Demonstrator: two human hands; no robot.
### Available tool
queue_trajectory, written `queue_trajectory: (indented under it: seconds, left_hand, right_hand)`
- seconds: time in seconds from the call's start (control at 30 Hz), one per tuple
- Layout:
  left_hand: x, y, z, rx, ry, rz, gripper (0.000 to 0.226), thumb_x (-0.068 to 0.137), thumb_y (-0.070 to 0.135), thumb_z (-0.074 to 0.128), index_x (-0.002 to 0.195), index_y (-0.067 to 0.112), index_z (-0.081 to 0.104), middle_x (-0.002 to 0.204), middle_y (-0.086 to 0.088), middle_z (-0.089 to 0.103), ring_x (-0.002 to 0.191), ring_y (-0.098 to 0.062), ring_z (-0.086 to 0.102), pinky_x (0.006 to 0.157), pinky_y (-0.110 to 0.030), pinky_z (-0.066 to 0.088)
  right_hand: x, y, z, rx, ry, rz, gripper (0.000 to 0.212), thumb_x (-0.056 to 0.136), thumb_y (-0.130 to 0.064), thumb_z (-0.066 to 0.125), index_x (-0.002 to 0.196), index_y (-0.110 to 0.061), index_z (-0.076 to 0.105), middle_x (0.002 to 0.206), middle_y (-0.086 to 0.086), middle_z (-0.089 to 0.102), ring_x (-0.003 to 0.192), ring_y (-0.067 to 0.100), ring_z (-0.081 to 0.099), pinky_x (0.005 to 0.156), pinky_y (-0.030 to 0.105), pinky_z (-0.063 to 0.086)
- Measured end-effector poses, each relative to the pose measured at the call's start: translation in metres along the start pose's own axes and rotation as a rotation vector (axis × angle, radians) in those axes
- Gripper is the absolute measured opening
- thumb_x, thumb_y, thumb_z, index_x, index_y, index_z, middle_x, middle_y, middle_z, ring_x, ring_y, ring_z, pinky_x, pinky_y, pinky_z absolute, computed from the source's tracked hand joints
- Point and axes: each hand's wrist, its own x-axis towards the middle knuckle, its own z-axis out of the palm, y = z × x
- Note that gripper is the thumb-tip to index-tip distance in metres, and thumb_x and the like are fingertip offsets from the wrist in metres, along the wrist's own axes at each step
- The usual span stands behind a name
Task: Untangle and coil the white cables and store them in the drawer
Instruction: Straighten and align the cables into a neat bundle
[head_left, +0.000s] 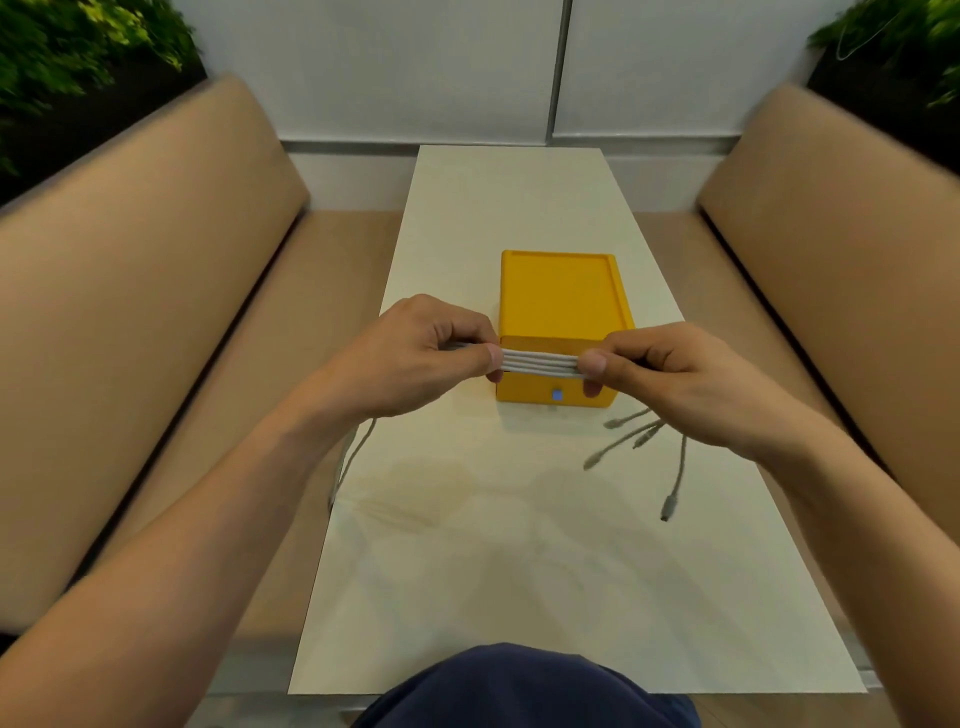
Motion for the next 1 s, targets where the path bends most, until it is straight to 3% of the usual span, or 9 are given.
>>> queue_trajectory:
  seconds: [0.1, 0.27, 0.4, 0.57, 0.73, 1.0]
  left_hand:
    - [0.001, 0.001, -0.002, -0.012, -0.026, -0.02, 0.024, 0.091, 0.031, 0.059, 0.077, 0.026, 0.078, 0.052, 0.007, 0.04, 0.049, -0.01, 0.031, 0.048, -0.022, 0.024]
    - [0.002, 0.002, -0.008, 0.032, -0.09, -0.037, 0.023, 0.099, 0.022, 0.064, 0.083, 0.025, 0.081, 0.05, 0.007, 0.038, 0.049, -0.01, 0.031, 0.048, -0.025, 0.025]
    - [-0.002, 0.006, -0.012, -0.015, -0.164, 0.055, 0.02, 0.098, 0.029, 0.064, 0.089, 0.024, 0.081, 0.059, -0.011, 0.047, 0.056, -0.023, 0.034, 0.053, -0.028, 0.026]
    - [0.0, -0.003, -0.011, -0.001, -0.049, 0.034, 0.023, 0.102, 0.023, 0.064, 0.084, 0.025, 0.077, 0.055, 0.008, 0.043, 0.053, -0.01, 0.034, 0.051, -0.018, 0.026]
    - [0.001, -0.006, -0.009, 0.001, -0.025, 0.061, 0.022, 0.102, 0.026, 0.063, 0.083, 0.024, 0.075, 0.055, 0.008, 0.043, 0.053, -0.009, 0.034, 0.052, -0.019, 0.026]
    - [-0.004, -0.006, 0.002, -0.219, 0.003, 0.002, 0.024, 0.092, 0.029, 0.06, 0.074, 0.024, 0.076, 0.057, 0.003, 0.039, 0.058, -0.017, 0.031, 0.052, -0.019, 0.026]
  right_hand:
    - [0.003, -0.006, -0.001, -0.051, 0.052, -0.019, 0.031, 0.098, -0.042, 0.061, 0.08, -0.022, 0.076, 0.046, -0.01, 0.035, 0.045, 0.009, 0.032, 0.045, 0.018, 0.026]
    - [0.004, -0.006, -0.006, -0.059, 0.069, -0.038, 0.025, 0.096, -0.04, 0.065, 0.08, -0.024, 0.077, 0.045, -0.011, 0.038, 0.044, 0.01, 0.033, 0.045, 0.019, 0.023]
    - [0.008, -0.003, -0.001, -0.144, 0.132, -0.048, 0.026, 0.095, -0.047, 0.064, 0.083, -0.028, 0.077, 0.049, -0.008, 0.048, 0.046, 0.012, 0.038, 0.045, 0.023, 0.025]
    - [0.004, -0.016, -0.004, -0.183, 0.148, -0.126, 0.026, 0.096, -0.043, 0.066, 0.08, -0.026, 0.076, 0.053, -0.008, 0.051, 0.048, 0.012, 0.041, 0.046, 0.022, 0.026]
    - [0.0, -0.021, -0.009, -0.026, 0.055, -0.162, 0.025, 0.094, -0.037, 0.068, 0.08, -0.02, 0.078, 0.052, -0.003, 0.044, 0.048, 0.009, 0.034, 0.047, 0.019, 0.025]
    - [0.019, 0.002, 0.015, -0.217, 0.171, -0.022, 0.035, 0.099, -0.046, 0.062, 0.077, -0.022, 0.075, 0.051, -0.012, 0.051, 0.051, 0.01, 0.044, 0.047, 0.021, 0.028]
